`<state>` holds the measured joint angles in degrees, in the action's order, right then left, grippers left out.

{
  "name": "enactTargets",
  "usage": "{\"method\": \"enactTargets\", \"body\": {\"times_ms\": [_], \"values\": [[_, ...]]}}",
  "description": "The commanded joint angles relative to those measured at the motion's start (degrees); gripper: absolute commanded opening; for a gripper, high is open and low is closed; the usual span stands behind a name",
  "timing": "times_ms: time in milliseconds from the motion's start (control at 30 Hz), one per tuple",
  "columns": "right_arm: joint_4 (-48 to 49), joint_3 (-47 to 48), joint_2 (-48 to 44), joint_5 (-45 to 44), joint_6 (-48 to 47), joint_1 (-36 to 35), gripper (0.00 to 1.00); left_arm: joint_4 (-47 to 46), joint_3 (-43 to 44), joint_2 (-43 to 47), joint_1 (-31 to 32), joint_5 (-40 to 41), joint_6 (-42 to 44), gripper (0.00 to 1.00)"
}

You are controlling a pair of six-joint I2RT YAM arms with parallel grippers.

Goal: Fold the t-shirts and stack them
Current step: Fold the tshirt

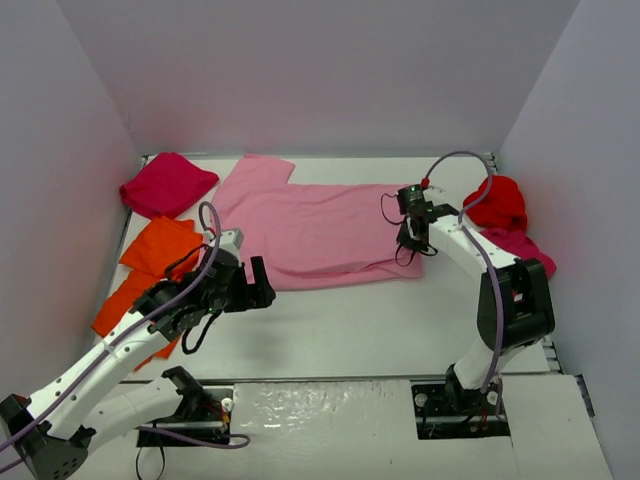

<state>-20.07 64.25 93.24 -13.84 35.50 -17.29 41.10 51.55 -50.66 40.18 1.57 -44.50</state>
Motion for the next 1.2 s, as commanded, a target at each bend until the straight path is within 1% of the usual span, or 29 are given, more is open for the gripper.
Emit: {"method": "enactTargets", "body": {"times_ms": [0, 300, 500, 767, 867, 967, 1000, 1067, 1133, 1167], "values": [[1.68, 5.51, 2.09, -3.38, -1.78, 2.79, 0.0, -0.11, 2.12, 1.58, 0.42, 1.44, -0.97, 0.79], [4.4, 8.47, 8.46, -1.39, -1.6, 5.56, 0.0, 0.47, 1.46, 1.67, 0.42, 1.77, -1.11, 0.79], [5.66, 12.75, 13.03, 0.31, -1.67, 6.56, 0.0, 0.37, 1.54, 0.96, 0.42, 1.85, -0.94, 0.79], [8.88, 16.38, 16.13, 2.14, -1.22, 6.65, 0.0, 0.12, 1.62, 0.06, 0.49, 1.92, -0.85, 0.79], [10.5, 16.33, 16.29, 2.73, -1.24, 6.65, 0.0, 0.23, 1.62, 0.03, 0.51, 2.12, -0.77, 0.79], [11.99, 16.27, 17.08, 1.54, -1.31, 6.83, 0.0, 0.22, 1.63, -0.14, 0.51, 2.21, -0.77, 0.79], [12.26, 16.46, 17.52, 1.36, -1.32, 6.94, 0.01, 0.3, 1.71, -0.15, 0.51, 2.21, -0.76, 0.79], [12.43, 17.1, 18.58, 0.98, -1.33, 7.5, 0.11, 0.3, 1.71, -0.23, 0.42, 2.28, -0.68, 0.79], [12.83, 17.51, 19.14, 0.01, -1.64, 7.83, 0.13, 0.39, 1.8, -0.32, 0.46, 2.26, -0.63, 0.79], [13.14, 17.69, 19.39, -0.61, -1.9, 7.88, 0.16, 0.39, 1.78, -0.32, 0.49, 2.21, -0.66, 0.79]]}}
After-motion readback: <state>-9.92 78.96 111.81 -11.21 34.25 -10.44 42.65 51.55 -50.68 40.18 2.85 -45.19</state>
